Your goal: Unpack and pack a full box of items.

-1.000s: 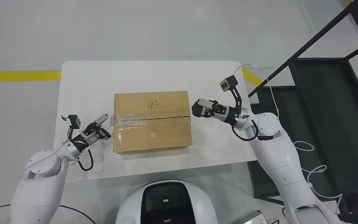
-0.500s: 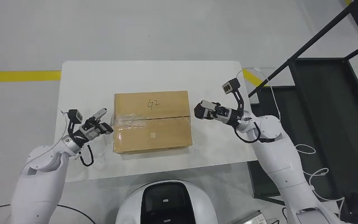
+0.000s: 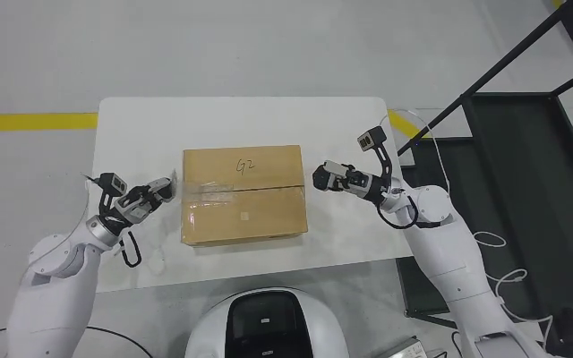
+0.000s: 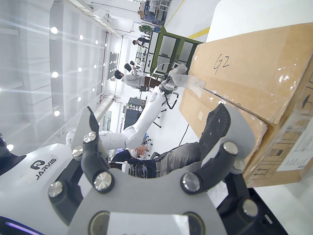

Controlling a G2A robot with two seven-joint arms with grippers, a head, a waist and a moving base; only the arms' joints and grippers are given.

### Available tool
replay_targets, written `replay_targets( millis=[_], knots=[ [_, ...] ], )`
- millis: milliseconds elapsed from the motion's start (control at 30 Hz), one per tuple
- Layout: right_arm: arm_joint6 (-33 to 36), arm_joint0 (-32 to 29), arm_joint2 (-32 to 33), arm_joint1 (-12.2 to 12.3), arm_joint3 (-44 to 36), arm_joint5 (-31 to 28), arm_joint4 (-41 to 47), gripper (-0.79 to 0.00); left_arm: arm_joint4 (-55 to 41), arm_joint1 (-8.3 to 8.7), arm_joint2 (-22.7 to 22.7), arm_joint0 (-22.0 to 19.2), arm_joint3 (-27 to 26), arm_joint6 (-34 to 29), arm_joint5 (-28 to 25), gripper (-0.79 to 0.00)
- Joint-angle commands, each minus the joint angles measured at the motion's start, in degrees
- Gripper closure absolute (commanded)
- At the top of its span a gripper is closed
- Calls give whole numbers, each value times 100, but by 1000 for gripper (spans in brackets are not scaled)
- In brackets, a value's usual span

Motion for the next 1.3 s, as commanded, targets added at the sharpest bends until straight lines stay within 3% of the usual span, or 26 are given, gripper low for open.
replay_targets(
  millis=[0, 233, 567, 867, 1267],
  knots=[
    [-1, -24, 11, 5, -16, -5, 3, -785, -4, 9, -26, 38, -109, -23, 12, 0],
    [-5, -59, 13, 19, -47, -18, 19, -785, 266, 19, 123, 122, -585, 24, 145, 0],
    [-72, -218, 133, 51, -23, -114, 98, -785, 320, -95, 830, -76, -1353, 875, 783, 0],
    [-77, -558, 573, 121, 72, -304, 355, -785, 232, -267, 1693, -555, -1397, 1557, 1421, 0],
    [-100, -1018, 965, 179, 55, -466, 618, -785, 264, -513, 2680, -1095, -1383, 2219, 1720, 0]
  ],
)
